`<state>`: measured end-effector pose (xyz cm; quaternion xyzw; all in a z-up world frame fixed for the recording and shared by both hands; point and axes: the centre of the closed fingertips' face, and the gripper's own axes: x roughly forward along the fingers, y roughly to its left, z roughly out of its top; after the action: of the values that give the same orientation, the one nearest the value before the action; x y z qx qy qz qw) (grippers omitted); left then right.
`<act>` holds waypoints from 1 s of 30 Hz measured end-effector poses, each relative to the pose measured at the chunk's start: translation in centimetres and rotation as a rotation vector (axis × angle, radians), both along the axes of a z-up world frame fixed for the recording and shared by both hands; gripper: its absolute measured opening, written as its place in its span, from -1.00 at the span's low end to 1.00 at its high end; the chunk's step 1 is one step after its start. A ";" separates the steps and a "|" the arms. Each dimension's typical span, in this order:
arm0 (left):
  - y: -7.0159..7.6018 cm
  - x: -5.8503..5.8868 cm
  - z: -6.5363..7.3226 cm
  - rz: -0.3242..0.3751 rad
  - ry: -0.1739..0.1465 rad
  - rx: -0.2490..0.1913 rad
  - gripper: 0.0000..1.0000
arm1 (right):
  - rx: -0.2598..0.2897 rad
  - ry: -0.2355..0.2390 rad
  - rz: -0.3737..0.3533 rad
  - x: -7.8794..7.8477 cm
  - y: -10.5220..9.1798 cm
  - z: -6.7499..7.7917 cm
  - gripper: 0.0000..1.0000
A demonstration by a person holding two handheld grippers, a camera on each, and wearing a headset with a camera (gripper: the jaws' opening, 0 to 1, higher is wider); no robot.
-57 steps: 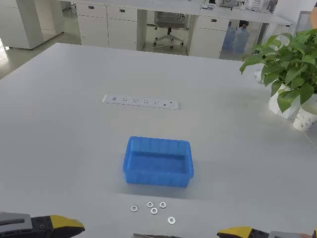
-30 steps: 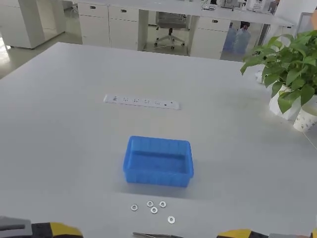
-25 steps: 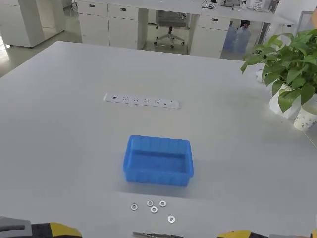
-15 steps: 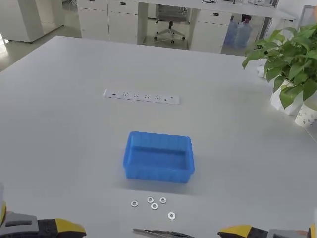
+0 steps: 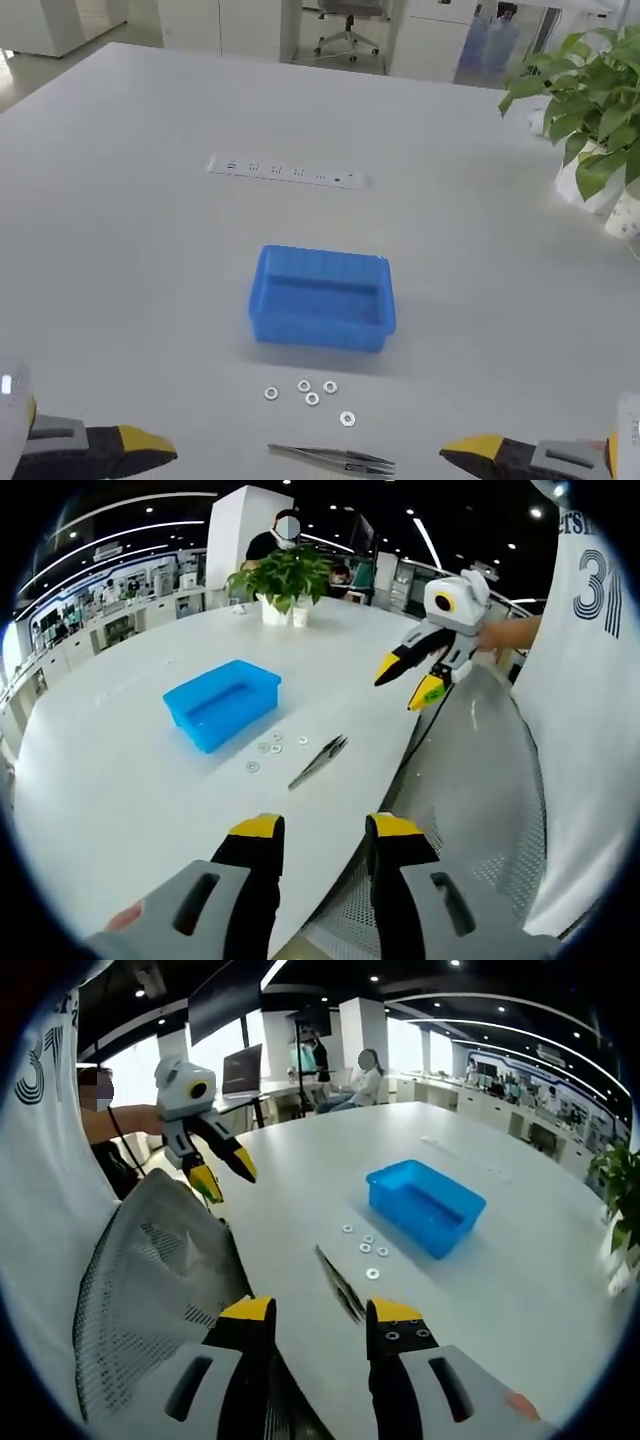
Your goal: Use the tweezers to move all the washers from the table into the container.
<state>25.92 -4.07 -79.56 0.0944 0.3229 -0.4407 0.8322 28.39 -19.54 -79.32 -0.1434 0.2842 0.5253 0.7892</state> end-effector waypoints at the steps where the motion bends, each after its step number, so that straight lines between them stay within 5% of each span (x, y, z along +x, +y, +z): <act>1: 0.0 0.5 0.0 0.010 -0.005 -0.004 -0.25 | -0.005 -0.001 0.004 0.2 0.1 -0.1 -0.25; 3: -0.1 1.9 0.3 0.035 -0.043 -0.028 -0.25 | -0.024 -0.007 0.023 0.6 0.1 -0.4 -0.25; 7: -0.5 3.4 -0.8 0.009 -0.047 -0.014 -0.20 | -0.057 -0.015 0.056 1.3 0.4 -1.1 -0.25; 9: -0.8 3.5 -1.9 -0.046 -0.017 0.020 -0.15 | -0.074 -0.022 0.076 1.8 0.7 -1.4 -0.25; 17: -3.0 4.7 -5.6 -0.163 0.021 0.058 -0.17 | -0.138 -0.028 0.160 3.1 2.4 -3.5 -0.26; 19: -3.7 4.9 -6.2 -0.173 0.071 0.022 -0.17 | -0.171 -0.034 0.195 3.4 2.9 -4.3 -0.27; 21: -4.2 6.0 -6.4 -0.139 0.073 -0.037 -0.21 | -0.210 -0.041 0.252 3.4 3.5 -5.2 -0.28; 22: -4.1 6.1 -6.7 -0.140 0.093 -0.026 -0.22 | -0.209 -0.043 0.256 3.4 3.7 -5.2 -0.28; 24: -4.3 6.0 -7.4 -0.198 0.072 0.029 -0.24 | -0.212 -0.021 0.276 3.4 4.4 -6.0 -0.29; 30: -4.9 5.8 -8.7 -0.243 0.086 0.077 -0.27 | -0.271 -0.016 0.333 3.4 4.8 -7.7 -0.37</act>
<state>31.76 -9.00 -88.25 0.1456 0.3612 -0.5294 0.7537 31.76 -14.78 -87.00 -0.2971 0.3185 0.6041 0.6673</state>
